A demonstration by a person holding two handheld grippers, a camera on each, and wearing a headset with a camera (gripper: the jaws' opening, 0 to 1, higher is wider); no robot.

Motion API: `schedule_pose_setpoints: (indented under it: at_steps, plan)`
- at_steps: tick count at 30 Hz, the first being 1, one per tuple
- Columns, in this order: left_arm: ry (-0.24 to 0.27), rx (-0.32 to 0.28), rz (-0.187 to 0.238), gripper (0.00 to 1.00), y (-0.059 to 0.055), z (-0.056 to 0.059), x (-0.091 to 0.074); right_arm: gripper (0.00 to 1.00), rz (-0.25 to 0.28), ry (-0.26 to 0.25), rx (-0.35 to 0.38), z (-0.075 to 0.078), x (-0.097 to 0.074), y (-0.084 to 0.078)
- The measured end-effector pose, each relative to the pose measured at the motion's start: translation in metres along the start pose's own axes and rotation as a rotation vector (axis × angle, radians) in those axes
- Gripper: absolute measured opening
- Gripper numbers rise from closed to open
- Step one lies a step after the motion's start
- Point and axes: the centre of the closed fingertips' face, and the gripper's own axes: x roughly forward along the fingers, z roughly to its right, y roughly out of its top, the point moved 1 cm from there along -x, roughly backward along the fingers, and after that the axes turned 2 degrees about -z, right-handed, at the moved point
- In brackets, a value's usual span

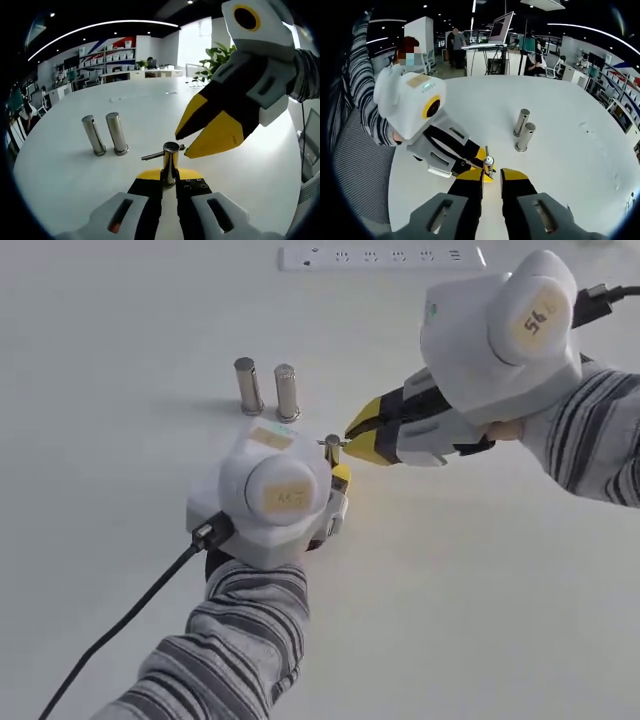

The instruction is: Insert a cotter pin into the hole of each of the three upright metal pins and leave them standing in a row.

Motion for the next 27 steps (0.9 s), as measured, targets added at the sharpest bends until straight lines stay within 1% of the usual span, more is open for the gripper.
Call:
schedule_pose_setpoints:
  at_steps: [4,5,8,10,12,13,14,17,19,21,22,24,27]
  plan:
    - [0.003,0.001,-0.001,0.05,0.000,0.000,0.000,0.11,0.010,-0.016,0.048,0.006,-0.004,-0.005]
    - [0.006,0.002,-0.002,0.05,0.000,0.000,0.000,0.13,0.016,-0.028,0.082,0.008,-0.006,-0.006]
    - [0.011,0.001,0.000,0.05,0.001,-0.002,0.000,0.17,0.035,-0.043,0.144,0.012,-0.010,-0.009]
    - [0.020,0.028,-0.001,0.05,0.001,-0.005,0.000,0.17,0.038,-0.057,0.168,0.015,-0.013,-0.013]
    - [0.021,0.014,-0.003,0.05,0.001,-0.008,0.000,0.17,0.044,-0.069,0.214,0.017,-0.015,-0.017]
    - [0.023,0.019,-0.005,0.05,0.001,-0.009,-0.001,0.17,0.046,-0.071,0.223,0.017,-0.016,-0.018]
    - [0.030,0.031,-0.009,0.05,0.001,-0.012,-0.001,0.17,0.055,-0.079,0.239,0.018,-0.017,-0.019]
    - [0.038,0.012,-0.009,0.05,0.002,-0.020,-0.003,0.17,0.059,-0.086,0.260,0.018,-0.020,-0.022]
    - [0.040,0.012,-0.006,0.05,0.004,-0.024,-0.004,0.19,0.061,-0.093,0.266,0.018,-0.021,-0.024]
    - [0.047,0.015,-0.003,0.05,0.007,-0.030,-0.005,0.20,0.064,-0.101,0.274,0.018,-0.022,-0.025]
    - [0.050,0.005,-0.004,0.05,0.008,-0.033,-0.005,0.21,0.066,-0.108,0.280,0.019,-0.022,-0.026]
    - [0.058,0.004,-0.007,0.05,0.008,-0.038,-0.005,0.23,0.067,-0.116,0.292,0.019,-0.022,-0.027]
    - [0.074,0.002,-0.009,0.05,0.008,-0.049,-0.007,0.24,0.074,-0.123,0.299,0.019,-0.023,-0.028]
